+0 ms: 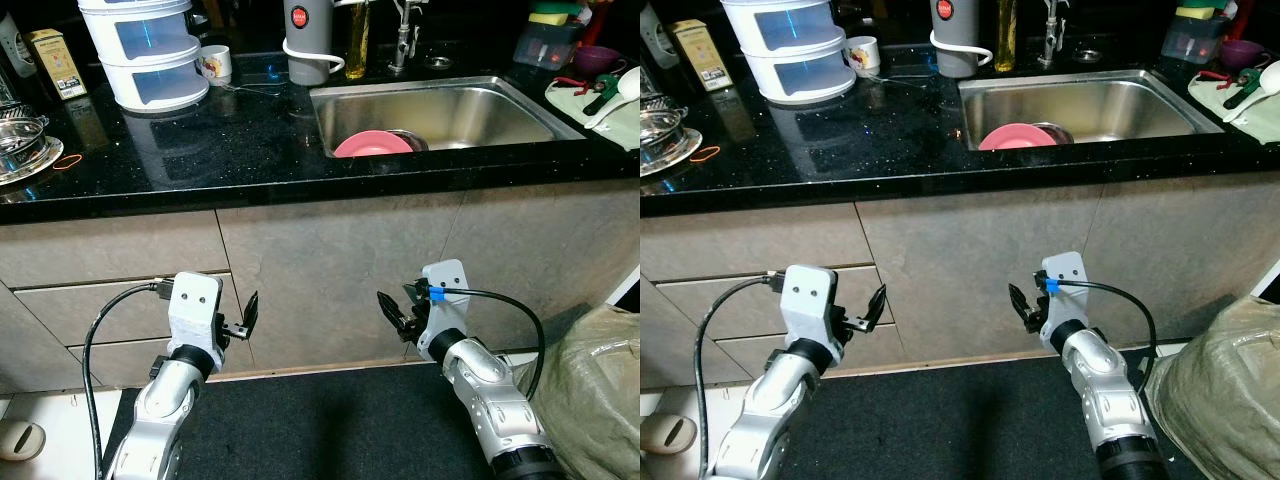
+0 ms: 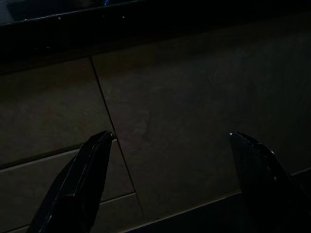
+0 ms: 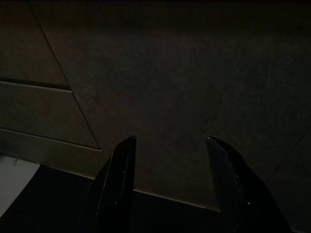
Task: Kitchen organization
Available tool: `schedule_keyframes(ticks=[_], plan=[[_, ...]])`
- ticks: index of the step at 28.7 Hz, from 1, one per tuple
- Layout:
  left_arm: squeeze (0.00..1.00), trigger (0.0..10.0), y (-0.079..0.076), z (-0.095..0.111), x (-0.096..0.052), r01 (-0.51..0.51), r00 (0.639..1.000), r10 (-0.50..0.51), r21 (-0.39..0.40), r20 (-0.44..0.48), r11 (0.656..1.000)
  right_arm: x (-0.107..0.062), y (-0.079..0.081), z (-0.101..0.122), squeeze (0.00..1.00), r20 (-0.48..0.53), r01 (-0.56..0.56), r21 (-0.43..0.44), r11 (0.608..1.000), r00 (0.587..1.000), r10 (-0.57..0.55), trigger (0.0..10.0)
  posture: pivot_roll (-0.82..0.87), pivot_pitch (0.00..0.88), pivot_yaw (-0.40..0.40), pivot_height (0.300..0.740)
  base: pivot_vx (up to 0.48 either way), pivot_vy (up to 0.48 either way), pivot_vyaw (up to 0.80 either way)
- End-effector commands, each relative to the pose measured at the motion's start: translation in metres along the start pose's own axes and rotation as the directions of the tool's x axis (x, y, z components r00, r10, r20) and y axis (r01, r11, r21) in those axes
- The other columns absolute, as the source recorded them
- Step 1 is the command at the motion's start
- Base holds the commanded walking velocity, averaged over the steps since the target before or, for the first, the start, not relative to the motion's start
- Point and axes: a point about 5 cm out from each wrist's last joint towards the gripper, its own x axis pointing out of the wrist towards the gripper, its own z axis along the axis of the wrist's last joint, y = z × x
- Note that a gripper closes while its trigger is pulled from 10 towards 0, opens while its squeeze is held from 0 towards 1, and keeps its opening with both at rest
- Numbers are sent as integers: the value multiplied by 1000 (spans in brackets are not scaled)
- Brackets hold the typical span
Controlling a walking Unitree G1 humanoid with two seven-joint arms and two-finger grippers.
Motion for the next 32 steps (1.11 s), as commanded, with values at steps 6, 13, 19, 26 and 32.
schedule_keyframes(ticks=[6,13,19,26,32], plan=[[0,10000,-1,-7,-3,-6,1000,6,15,-22,1000,-1,2,-5,0,-1,7,-2,1000,1000,-7,10000,17,48,-10,740,0,0,0],[0,10000,8,2,1,-72,997,72,19,41,997,-3,-1,10,0,137,37,76,996,989,-47,10000,9,44,-10,740,0,0,0],[0,10000,22,4,12,-173,983,176,-55,54,983,-4,-9,11,0,165,59,170,984,982,-88,10000,8,26,-11,740,0,0,0],[0,10000,23,3,18,-147,988,149,-74,30,986,1,-8,15,0,178,59,181,982,980,-92,10000,7,12,-5,740,0,0,0],[0,10000,34,23,26,-205,972,213,-90,94,975,4,1,42,0,288,-22,219,976,957,-43,10000,2,9,4,740,0,0,0]])
